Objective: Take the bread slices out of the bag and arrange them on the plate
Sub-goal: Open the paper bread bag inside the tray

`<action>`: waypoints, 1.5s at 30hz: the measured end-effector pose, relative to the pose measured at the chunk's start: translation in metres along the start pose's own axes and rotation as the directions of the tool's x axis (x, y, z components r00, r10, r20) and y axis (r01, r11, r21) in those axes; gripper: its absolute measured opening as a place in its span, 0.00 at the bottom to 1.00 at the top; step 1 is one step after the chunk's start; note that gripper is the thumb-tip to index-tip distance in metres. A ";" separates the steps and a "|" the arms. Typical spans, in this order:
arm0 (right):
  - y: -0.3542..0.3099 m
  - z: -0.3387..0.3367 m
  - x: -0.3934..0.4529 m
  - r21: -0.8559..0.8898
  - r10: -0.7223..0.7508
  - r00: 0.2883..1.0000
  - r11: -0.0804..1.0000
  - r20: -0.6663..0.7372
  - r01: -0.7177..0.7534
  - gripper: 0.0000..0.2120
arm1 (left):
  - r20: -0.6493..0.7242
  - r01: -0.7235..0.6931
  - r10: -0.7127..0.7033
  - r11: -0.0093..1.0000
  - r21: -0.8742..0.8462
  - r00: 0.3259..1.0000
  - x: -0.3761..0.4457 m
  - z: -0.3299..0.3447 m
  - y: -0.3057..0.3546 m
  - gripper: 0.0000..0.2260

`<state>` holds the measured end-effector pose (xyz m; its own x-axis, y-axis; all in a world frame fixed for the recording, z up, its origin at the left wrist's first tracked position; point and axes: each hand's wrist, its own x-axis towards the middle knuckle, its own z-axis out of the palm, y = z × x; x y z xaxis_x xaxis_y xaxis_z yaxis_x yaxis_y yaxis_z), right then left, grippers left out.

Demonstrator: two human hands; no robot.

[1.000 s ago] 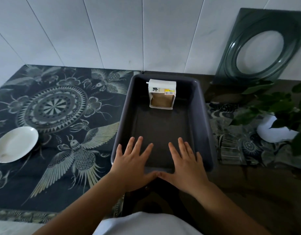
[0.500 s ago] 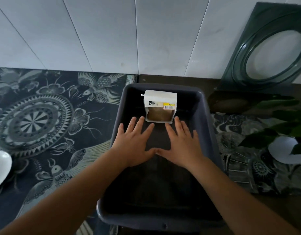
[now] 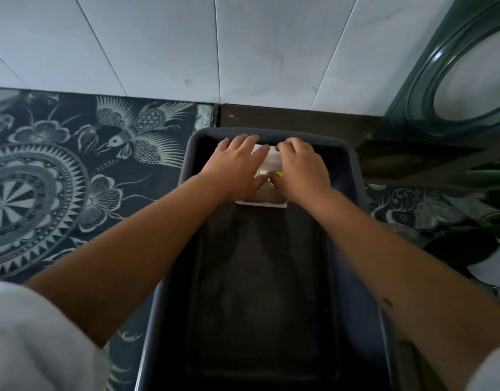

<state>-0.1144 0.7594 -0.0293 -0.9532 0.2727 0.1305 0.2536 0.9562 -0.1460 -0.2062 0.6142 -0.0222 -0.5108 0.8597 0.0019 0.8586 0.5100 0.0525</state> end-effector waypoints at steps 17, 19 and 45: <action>0.014 0.029 0.029 -0.126 -0.210 0.976 0.968 0.063 0.216 0.09 | 0.057 -0.061 0.057 0.996 0.068 0.997 0.034 0.024 -0.020 0.11; 0.014 0.025 0.024 -0.161 -0.253 0.965 0.952 0.063 0.260 0.07 | 0.067 -0.084 0.078 0.993 0.081 0.995 0.030 0.022 -0.015 0.10; -0.077 -0.026 -0.292 0.020 -0.318 0.905 0.945 0.283 0.325 0.10 | 0.085 -0.137 0.141 0.989 -0.053 0.986 -0.270 0.027 0.130 0.11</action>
<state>0.1484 0.6090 -0.0309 -0.9898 -0.0868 -0.1126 -0.0737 0.9905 -0.1157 0.0448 0.4493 -0.0430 -0.3789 0.9223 -0.0757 0.9169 0.3852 0.1041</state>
